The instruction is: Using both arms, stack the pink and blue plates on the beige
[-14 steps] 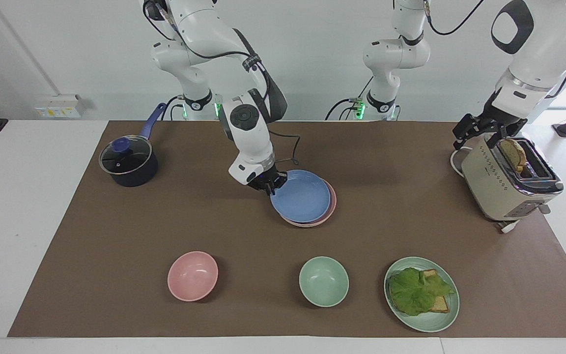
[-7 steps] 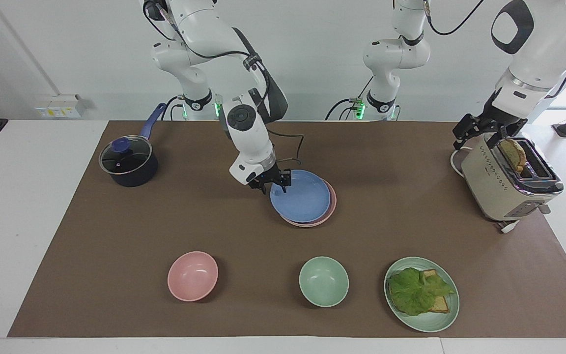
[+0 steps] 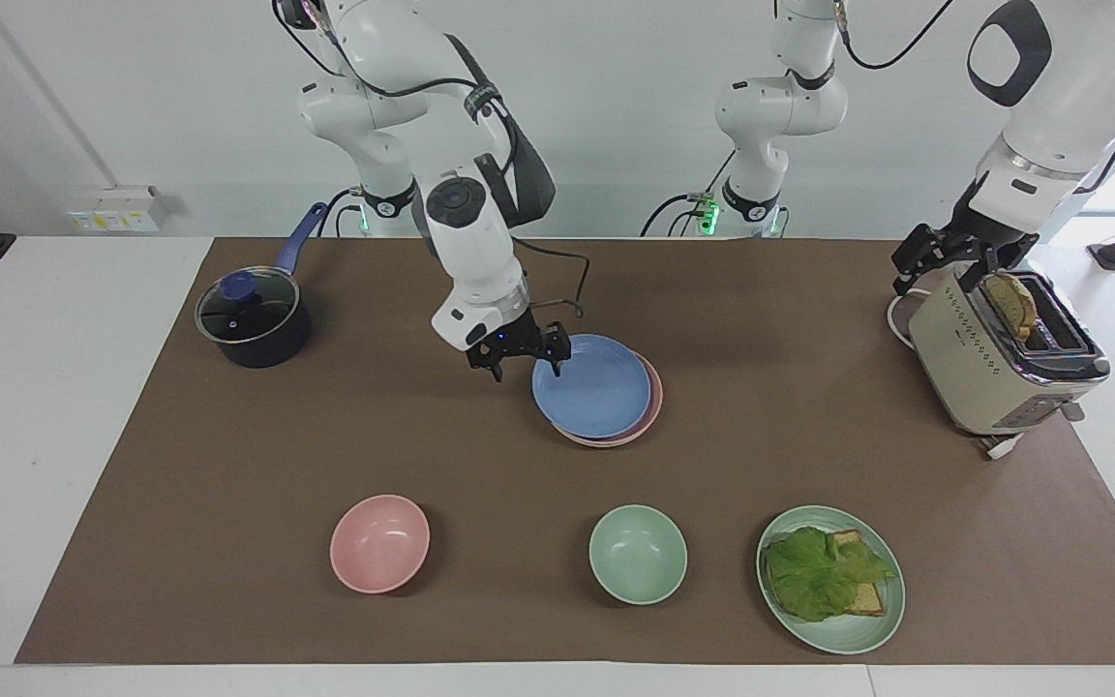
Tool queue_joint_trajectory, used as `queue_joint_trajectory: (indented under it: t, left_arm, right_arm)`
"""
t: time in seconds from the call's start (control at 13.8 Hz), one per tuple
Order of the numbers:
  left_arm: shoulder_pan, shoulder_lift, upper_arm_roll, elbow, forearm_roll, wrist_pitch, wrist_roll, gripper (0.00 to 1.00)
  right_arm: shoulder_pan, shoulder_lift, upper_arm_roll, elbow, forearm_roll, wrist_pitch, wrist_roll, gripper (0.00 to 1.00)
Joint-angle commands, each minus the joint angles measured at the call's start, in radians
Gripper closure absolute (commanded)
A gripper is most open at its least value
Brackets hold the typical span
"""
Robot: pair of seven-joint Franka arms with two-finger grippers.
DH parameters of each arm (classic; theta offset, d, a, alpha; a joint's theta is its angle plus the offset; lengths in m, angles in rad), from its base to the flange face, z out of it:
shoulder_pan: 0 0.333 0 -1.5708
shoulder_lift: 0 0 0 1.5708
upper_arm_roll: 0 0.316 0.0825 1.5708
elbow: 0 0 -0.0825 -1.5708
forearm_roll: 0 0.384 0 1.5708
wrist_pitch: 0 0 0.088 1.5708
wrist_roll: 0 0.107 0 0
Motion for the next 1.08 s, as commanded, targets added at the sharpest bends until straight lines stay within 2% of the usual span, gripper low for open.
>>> queue_joint_trajectory:
  t: [0.0, 0.22, 0.43, 0.72, 1.01]
  left_arm:
    - [-0.012, -0.005, 0.01, 0.01, 0.015, -0.02, 0.009, 0.0]
    - [-0.012, -0.005, 0.01, 0.01, 0.015, -0.02, 0.009, 0.0]
    - [-0.012, -0.005, 0.01, 0.01, 0.015, -0.02, 0.009, 0.0]
    - [-0.012, -0.005, 0.01, 0.01, 0.015, -0.02, 0.009, 0.0]
    - [-0.012, -0.005, 0.01, 0.01, 0.015, -0.02, 0.009, 0.0]
  right_arm:
    - [-0.087, -0.065, 0.008, 0.026, -0.114, -0.104, 0.0, 0.0]
    - [-0.155, -0.085, 0.008, 0.142, -0.153, -0.283, 0.002, 0.0]
    - [-0.224, -0.185, 0.008, 0.152, -0.139, -0.33, 0.002, 0.0]
    - [-0.23, -0.293, -0.027, 0.155, -0.133, -0.432, 0.005, 0.0]
    - [-0.232, -0.318, -0.11, 0.246, -0.135, -0.585, -0.015, 0.0]
